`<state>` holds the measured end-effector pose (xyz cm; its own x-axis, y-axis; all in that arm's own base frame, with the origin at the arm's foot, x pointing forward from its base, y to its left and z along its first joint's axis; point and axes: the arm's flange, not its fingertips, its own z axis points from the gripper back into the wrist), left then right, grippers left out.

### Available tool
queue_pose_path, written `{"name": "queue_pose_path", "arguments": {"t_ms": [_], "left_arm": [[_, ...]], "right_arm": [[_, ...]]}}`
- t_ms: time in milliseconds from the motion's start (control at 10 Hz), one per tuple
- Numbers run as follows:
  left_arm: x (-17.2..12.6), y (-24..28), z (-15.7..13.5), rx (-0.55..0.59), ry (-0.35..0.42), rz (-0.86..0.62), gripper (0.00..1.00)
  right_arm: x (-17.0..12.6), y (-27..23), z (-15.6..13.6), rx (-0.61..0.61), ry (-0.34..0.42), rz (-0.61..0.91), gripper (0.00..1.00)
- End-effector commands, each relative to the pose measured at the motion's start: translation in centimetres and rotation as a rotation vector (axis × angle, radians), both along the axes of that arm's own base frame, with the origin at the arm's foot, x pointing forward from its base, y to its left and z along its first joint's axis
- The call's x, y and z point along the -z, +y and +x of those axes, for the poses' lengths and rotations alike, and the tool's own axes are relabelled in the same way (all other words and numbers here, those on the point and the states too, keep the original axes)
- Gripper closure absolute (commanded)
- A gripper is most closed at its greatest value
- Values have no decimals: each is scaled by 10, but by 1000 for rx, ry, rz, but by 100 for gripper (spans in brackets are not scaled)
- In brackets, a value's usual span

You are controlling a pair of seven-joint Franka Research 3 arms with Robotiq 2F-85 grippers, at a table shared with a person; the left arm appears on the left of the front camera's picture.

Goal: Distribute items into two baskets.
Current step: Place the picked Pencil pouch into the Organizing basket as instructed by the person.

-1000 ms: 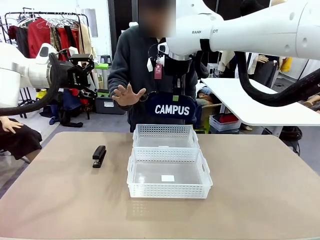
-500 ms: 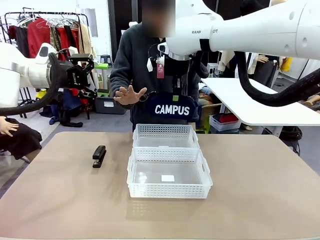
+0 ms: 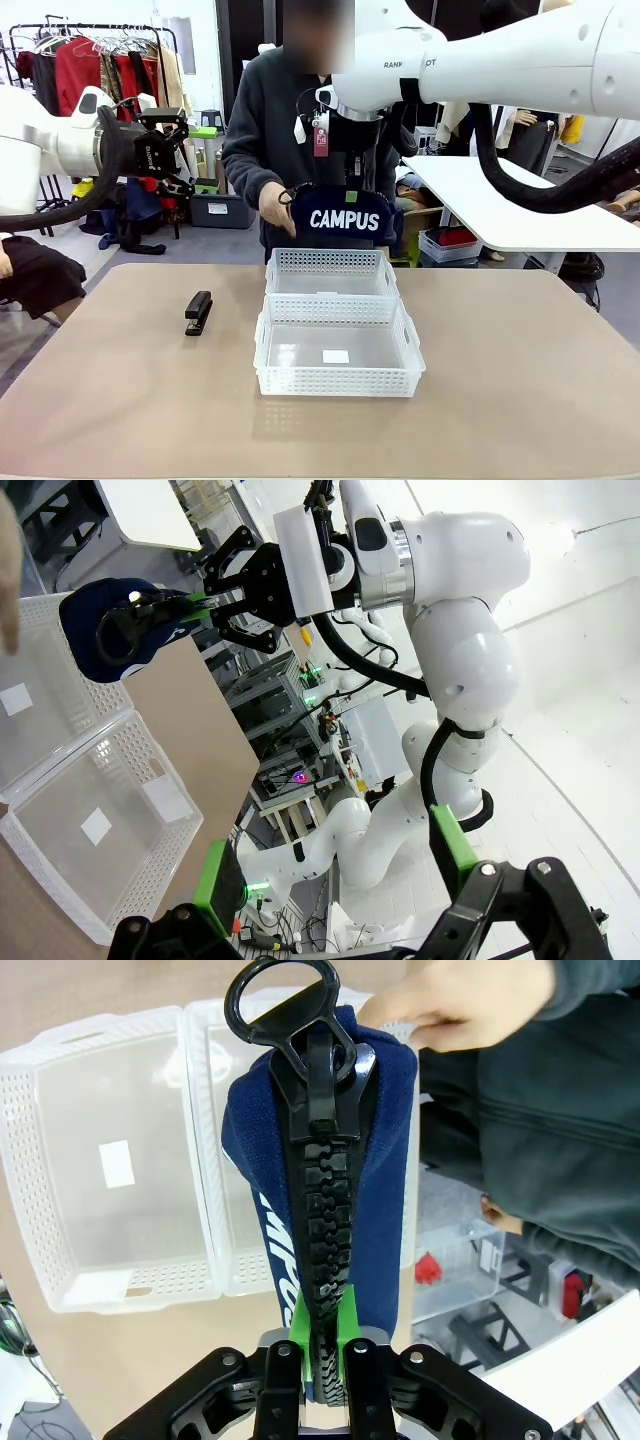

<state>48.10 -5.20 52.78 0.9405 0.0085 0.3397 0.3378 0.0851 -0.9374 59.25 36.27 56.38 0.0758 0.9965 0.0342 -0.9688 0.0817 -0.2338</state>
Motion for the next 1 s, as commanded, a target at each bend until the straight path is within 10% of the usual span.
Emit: {"name": "queue_pose_path", "arguments": {"t_ms": [0,900], "left_arm": [[-2,1,0,-2,-4,-2,0],[-2,1,0,-2,-4,-2,0]], "right_arm": [[-2,0,0,0,-4,2,100],[-2,0,0,0,-4,2,100]]}}
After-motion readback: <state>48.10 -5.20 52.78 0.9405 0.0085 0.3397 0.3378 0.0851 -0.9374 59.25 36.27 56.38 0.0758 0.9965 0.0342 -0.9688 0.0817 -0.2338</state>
